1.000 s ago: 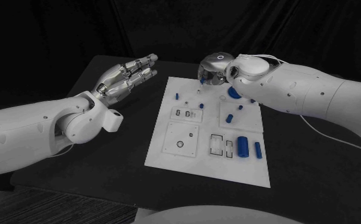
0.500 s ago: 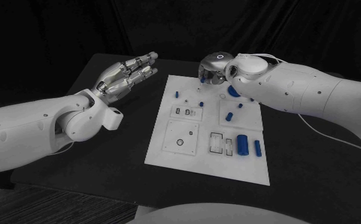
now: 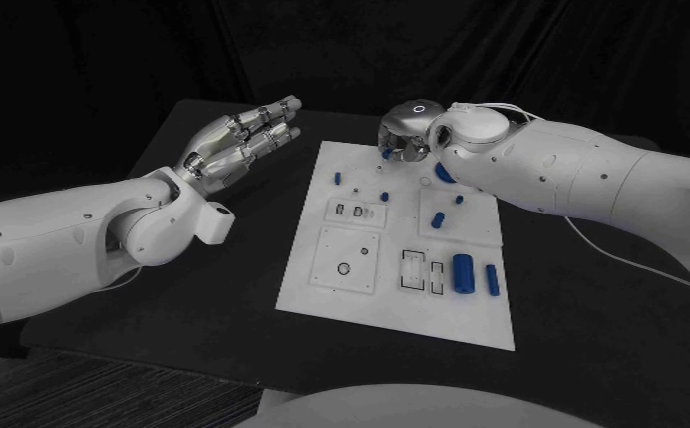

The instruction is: Assemble the parts on the task board

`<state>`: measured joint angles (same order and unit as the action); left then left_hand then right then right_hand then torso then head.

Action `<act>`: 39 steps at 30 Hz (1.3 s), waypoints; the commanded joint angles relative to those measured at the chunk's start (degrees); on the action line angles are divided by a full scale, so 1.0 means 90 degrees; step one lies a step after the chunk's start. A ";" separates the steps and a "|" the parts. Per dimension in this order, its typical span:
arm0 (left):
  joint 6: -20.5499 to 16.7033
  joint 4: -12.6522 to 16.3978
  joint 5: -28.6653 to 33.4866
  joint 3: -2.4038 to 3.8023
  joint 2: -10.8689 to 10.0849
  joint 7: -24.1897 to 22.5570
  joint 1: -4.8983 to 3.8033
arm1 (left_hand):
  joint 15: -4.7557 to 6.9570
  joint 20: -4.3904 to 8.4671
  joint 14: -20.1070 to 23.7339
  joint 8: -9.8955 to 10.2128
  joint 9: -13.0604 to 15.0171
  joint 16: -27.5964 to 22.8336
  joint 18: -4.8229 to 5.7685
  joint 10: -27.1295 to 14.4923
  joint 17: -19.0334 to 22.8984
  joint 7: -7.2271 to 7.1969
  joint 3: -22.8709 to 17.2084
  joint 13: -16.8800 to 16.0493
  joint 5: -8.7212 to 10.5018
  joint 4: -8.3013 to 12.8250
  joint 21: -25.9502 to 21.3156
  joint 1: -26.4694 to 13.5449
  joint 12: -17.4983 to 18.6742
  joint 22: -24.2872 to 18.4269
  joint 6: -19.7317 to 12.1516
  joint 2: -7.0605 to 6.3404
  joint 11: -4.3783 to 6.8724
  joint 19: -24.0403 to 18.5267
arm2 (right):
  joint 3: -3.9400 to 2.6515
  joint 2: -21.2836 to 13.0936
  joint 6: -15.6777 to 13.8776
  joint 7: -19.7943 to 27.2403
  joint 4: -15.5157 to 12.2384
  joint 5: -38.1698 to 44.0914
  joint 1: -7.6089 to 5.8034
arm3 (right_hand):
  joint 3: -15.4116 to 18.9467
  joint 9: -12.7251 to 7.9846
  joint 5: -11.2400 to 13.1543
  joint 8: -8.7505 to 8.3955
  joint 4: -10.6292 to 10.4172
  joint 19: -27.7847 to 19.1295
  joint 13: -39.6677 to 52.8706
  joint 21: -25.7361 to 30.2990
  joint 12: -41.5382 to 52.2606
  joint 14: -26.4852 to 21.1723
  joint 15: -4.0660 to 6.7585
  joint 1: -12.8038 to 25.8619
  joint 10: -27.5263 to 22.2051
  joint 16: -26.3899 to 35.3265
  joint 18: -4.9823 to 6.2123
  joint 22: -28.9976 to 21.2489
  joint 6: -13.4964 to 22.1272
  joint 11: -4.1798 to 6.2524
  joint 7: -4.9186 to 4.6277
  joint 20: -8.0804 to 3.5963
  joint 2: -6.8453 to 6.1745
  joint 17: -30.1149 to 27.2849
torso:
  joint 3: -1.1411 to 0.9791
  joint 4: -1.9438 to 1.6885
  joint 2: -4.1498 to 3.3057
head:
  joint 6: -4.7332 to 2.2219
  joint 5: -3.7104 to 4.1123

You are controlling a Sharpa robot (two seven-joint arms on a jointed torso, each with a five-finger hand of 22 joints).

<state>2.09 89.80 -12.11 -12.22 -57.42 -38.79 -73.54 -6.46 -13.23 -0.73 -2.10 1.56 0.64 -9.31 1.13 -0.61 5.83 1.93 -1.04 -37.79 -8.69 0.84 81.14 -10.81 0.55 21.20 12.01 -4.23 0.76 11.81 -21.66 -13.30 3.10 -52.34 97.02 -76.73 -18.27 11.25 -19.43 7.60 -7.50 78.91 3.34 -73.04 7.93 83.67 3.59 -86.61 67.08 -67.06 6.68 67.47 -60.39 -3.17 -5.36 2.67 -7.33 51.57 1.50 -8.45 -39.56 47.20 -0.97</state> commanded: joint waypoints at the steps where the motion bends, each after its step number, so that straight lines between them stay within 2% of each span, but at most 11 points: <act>1: 0.0109 -0.0011 -0.0001 0.0005 0.0015 -0.0307 -0.0012 | -0.0013 -0.0033 0.0056 -0.0050 0.0097 -0.0033 -0.0113 -0.0005 0.0049 -0.0006 -0.0391 -0.0062 -0.0090 -0.0011 -0.0022 -0.0006 -0.0011 -0.0006 0.0009 0.0082 -0.0045 -0.0004 | -0.0005 0.0018 0.0030 -0.0111 0.0041 0.0015 0.0022 | -0.0237 0.0196 -0.0050 0.0013 0.0013 -0.0033 0.0063 -0.0127 -0.0118 -0.0036 -0.0051 0.0020 0.0075 -0.0067 -0.0164 0.0102 0.0010 0.0037 -0.0029 0.0048 -0.0064 0.0030 | 0.0003 -0.0004 0.0000 | 0.0009 -0.0001; 7: 0.0123 -0.0027 -0.0001 0.0005 0.0025 -0.0298 -0.0011 | -0.0013 -0.0033 0.0056 -0.0050 0.0097 -0.0033 -0.0113 -0.0005 0.0049 -0.0006 -0.0391 -0.0062 -0.0090 -0.0011 -0.0022 -0.0006 -0.0011 -0.0006 0.0009 0.0082 -0.0045 -0.0004 | -0.0005 0.0022 0.0156 -0.0183 0.0052 0.0015 0.0027 | -0.0256 0.0176 -0.0027 -0.0096 0.0016 -0.0076 0.0056 -0.0093 -0.0213 -0.0073 -0.0052 0.0046 -0.0032 -0.0049 -0.0154 0.0083 0.0177 0.0031 -0.0010 0.0054 -0.0086 0.0011 | 0.0008 -0.0003 0.0000 | 0.0023 0.0000; 10: 0.0135 -0.0036 -0.0001 0.0005 0.0033 -0.0292 -0.0010 | -0.0013 -0.0033 0.0056 -0.0050 0.0097 -0.0033 -0.0113 -0.0005 0.0049 -0.0006 -0.0391 -0.0062 -0.0090 -0.0011 -0.0022 -0.0006 -0.0011 -0.0006 0.0009 0.0082 -0.0045 -0.0004 | -0.0005 0.0018 0.0306 -0.0307 0.0043 0.0015 0.0028 | -0.0322 -0.0004 0.0015 -0.0460 -0.0014 -0.0168 0.0028 -0.0004 -0.0494 -0.0166 -0.0118 0.0130 -0.0569 0.0033 -0.0134 0.0018 0.0906 -0.0061 0.0223 0.0094 -0.0216 -0.0104 | 0.0008 0.0000 0.0004 | 0.0034 -0.0003; 14: 0.0149 -0.0047 -0.0001 0.0005 0.0041 -0.0284 -0.0009 | -0.0018 -0.0039 0.0054 -0.0051 0.0096 -0.0030 -0.0113 -0.0006 0.0048 0.0000 -0.0398 -0.0062 -0.0090 -0.0012 -0.0022 -0.0004 -0.0010 -0.0005 0.0004 0.0083 -0.0047 -0.0002 | -0.0005 0.0002 0.0411 -0.0461 0.0033 0.0015 0.0030 | -0.0191 -0.0236 0.0268 -0.0452 0.0057 -0.0287 0.0035 0.0129 -0.0489 -0.0279 -0.0156 0.0192 -0.1484 0.0119 -0.0098 -0.0080 0.1708 -0.0093 0.0584 0.0157 -0.0282 -0.0229 | 0.0008 -0.0001 0.0003 | 0.0034 0.0003; 19: 0.0170 -0.0060 -0.0001 0.0005 0.0044 -0.0268 -0.0008 | -0.0018 -0.0039 0.0054 -0.0051 0.0096 -0.0030 -0.0113 -0.0006 0.0048 0.0000 -0.0398 -0.0062 -0.0090 -0.0012 -0.0022 -0.0004 -0.0010 -0.0005 0.0004 0.0083 -0.0047 -0.0002 | -0.0005 -0.0051 0.0185 -0.0510 0.0009 0.0015 0.0030 | 0.0155 -0.0573 0.0396 -0.0498 0.0181 -0.0426 0.0046 0.0310 -0.0480 -0.0419 -0.0177 0.0199 -0.2221 0.0227 -0.0057 -0.0204 0.2978 -0.0093 0.0865 0.0180 -0.0192 -0.0387 | 0.0011 -0.0002 0.0005 | 0.0032 0.0012; 23: 0.0184 -0.0062 -0.0001 0.0005 0.0030 -0.0263 -0.0006 | -0.0026 -0.0048 0.0054 -0.0056 0.0100 -0.0030 -0.0114 -0.0009 0.0048 0.0013 -0.0411 -0.0060 -0.0090 -0.0014 -0.0021 -0.0001 -0.0003 -0.0005 0.0033 0.0089 -0.0057 -0.0001 | -0.0005 -0.0214 -0.0396 -0.0354 -0.0114 0.0015 0.0018 | 0.0360 -0.0630 0.0425 -0.0474 0.0194 -0.0423 0.0077 0.0308 -0.0431 -0.0448 -0.0162 0.0188 -0.2317 0.0200 -0.0063 -0.0151 0.3070 -0.0056 0.1023 0.0175 -0.0129 -0.0365 | 0.0012 0.0007 0.0008 | -0.0021 -0.0035; 29: 0.0180 -0.0053 -0.0001 0.0005 -0.0003 -0.0261 -0.0004 | -0.0027 -0.0049 0.0054 -0.0057 0.0100 -0.0030 -0.0114 -0.0010 0.0048 0.0015 -0.0413 -0.0060 -0.0090 -0.0014 -0.0021 -0.0001 -0.0002 -0.0005 0.0036 0.0089 -0.0059 -0.0001 | -0.0004 -0.0743 -0.1151 -0.0152 -0.0625 0.0015 -0.0134 | 0.0496 -0.0597 0.0395 -0.0363 0.0150 -0.0607 0.0168 0.0548 -0.0101 -0.0636 -0.0160 0.0167 -0.1880 0.0430 -0.0011 -0.0341 0.2578 -0.0043 0.0927 0.0167 -0.0002 -0.0701 | 0.0009 0.0016 0.0012 | -0.0045 -0.0083; 32: 0.0182 -0.0054 -0.0001 0.0004 -0.0016 -0.0250 -0.0003 | -0.0028 -0.0051 0.0052 -0.0057 0.0100 -0.0028 -0.0114 -0.0011 0.0047 0.0016 -0.0416 -0.0060 -0.0090 -0.0013 -0.0020 0.0000 0.0001 -0.0004 0.0034 0.0089 -0.0061 0.0000 | -0.0004 -0.1215 -0.1345 -0.0187 -0.1118 0.0015 -0.0275 | 0.0480 -0.0519 0.0418 -0.0193 0.0056 -0.0593 0.0330 0.0550 0.0415 -0.0645 -0.0162 0.0202 -0.1104 0.0431 -0.0017 -0.0283 0.1914 -0.0034 0.0664 0.0170 0.0064 -0.0706 | 0.0007 0.0025 0.0017 | -0.0038 -0.0067; 36: 0.0202 -0.0078 -0.0001 0.0004 0.0001 -0.0228 -0.0001 | -0.0036 -0.0054 0.0052 -0.0058 0.0101 -0.0028 -0.0115 -0.0012 0.0047 0.0018 -0.0421 -0.0060 -0.0089 -0.0014 -0.0019 0.0001 0.0000 -0.0004 0.0040 0.0089 -0.0061 0.0001 | -0.0003 -0.1870 -0.1545 -0.0258 -0.1766 0.0014 -0.0393 | 0.0593 -0.0518 0.0624 -0.0125 -0.0011 -0.0525 0.1082 0.0515 0.1679 -0.0578 0.0020 0.0266 -0.0233 0.0363 -0.0025 -0.0169 0.1602 0.0225 0.0427 0.0013 0.0035 -0.0610 | 0.0005 0.0046 0.0042 | -0.0029 -0.0033; 38: 0.0208 -0.0086 -0.0001 0.0004 0.0012 -0.0224 0.0001 | -0.0036 -0.0054 0.0052 -0.0058 0.0101 -0.0028 -0.0115 -0.0012 0.0047 0.0018 -0.0421 -0.0060 -0.0089 -0.0014 -0.0019 0.0001 0.0000 -0.0004 0.0040 0.0089 -0.0061 0.0001 | -0.0003 -0.2090 -0.1604 -0.0261 -0.1964 -0.0014 -0.0416 | 0.0732 -0.0524 0.0681 -0.0127 -0.0066 -0.0516 0.1642 0.0531 0.2425 -0.0575 0.0056 0.0389 -0.0199 0.0378 -0.0035 -0.0151 0.1527 0.0326 0.0425 -0.0037 -0.0033 -0.0621 | 0.0008 0.0050 0.0051 | -0.0027 -0.0031; 39: 0.0213 -0.0090 -0.0001 0.0004 0.0019 -0.0222 0.0001 | -0.0036 -0.0054 0.0052 -0.0058 0.0101 -0.0028 -0.0115 -0.0012 0.0047 0.0018 -0.0421 -0.0060 -0.0089 -0.0014 -0.0019 0.0001 0.0000 -0.0004 0.0040 0.0089 -0.0061 0.0001 | -0.0003 -0.2230 -0.1609 -0.0273 -0.2086 -0.0045 -0.0427 | 0.0842 -0.0485 0.0736 -0.0074 -0.0126 -0.0451 0.2666 0.0487 0.3683 -0.0527 0.0133 0.0475 -0.0500 0.0322 -0.0060 -0.0057 0.1325 0.0447 0.0362 -0.0100 -0.0035 -0.0529 | 0.0009 0.0044 0.0052 | -0.0029 -0.0026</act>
<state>3.16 88.97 -12.11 -12.25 -57.37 -38.81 -73.52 -6.47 -13.24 -0.73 -2.10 1.56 0.64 -9.32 1.40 -0.61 5.84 1.93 -1.04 -37.79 -8.69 0.84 81.14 -10.81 0.56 21.21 12.01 -4.52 0.75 11.80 -41.36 -23.85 1.26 -70.22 96.93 -80.43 -11.92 6.28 -13.38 6.11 -9.07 74.63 29.88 -69.32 41.18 79.03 5.03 -83.51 63.22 -63.90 6.69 65.87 -48.36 1.05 -2.04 1.84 -7.55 45.82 1.56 -8.09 -39.23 46.93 -1.28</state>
